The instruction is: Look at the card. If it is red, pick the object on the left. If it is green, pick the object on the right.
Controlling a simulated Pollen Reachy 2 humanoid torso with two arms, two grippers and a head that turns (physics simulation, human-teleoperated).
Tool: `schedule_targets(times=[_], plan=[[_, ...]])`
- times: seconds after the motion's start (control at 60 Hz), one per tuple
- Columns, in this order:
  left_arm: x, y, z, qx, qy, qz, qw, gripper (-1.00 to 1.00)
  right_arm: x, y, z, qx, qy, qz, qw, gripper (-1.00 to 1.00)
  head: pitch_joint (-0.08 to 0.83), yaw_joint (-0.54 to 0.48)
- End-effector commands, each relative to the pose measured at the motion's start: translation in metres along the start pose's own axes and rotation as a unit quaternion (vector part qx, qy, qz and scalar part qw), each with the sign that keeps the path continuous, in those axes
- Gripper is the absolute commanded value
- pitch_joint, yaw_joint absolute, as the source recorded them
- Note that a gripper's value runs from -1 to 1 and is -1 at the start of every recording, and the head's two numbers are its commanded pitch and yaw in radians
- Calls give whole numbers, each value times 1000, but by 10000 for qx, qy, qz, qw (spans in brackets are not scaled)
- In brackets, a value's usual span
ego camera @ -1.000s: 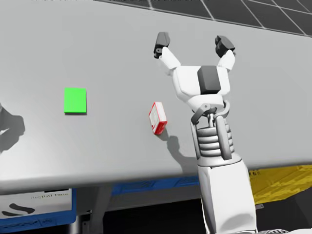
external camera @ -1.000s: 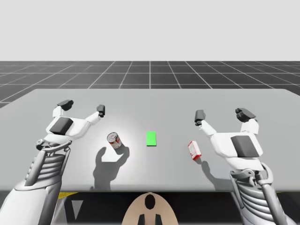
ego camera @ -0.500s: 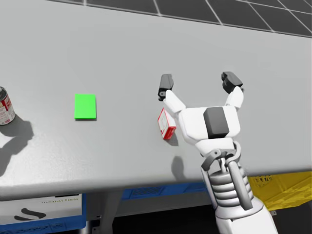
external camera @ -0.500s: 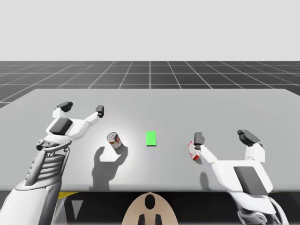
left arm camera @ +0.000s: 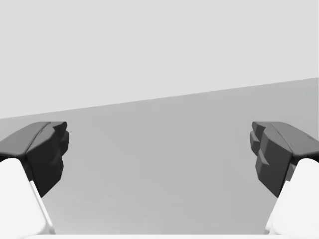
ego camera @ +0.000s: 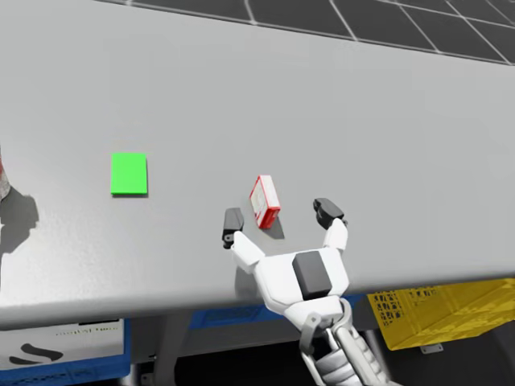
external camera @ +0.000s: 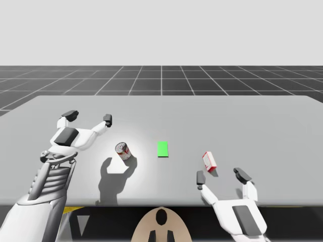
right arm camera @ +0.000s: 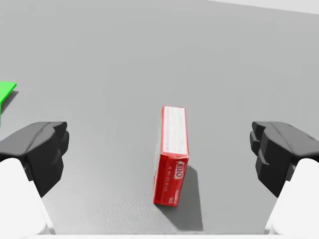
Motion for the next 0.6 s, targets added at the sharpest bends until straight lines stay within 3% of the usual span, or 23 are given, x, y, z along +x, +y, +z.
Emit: schedule_targets(times=[0.017, 0.333, 0.6], plan=[[0, 0, 0, 21, -1, -16, 10000, -1000, -14, 10, -10, -93, 394, -469, 9981, -1000, 736, -344], [-1, 1, 1, 42, 9, -3, 10000, -1000, -21, 3, -51, 80, 1246, -1108, 9860, -1000, 730, -352], [-1, 0, 1, 35, 11, 5, 10000, -1000, -22, -1, -76, 113, 1532, -1127, 9817, -1000, 723, -360]])
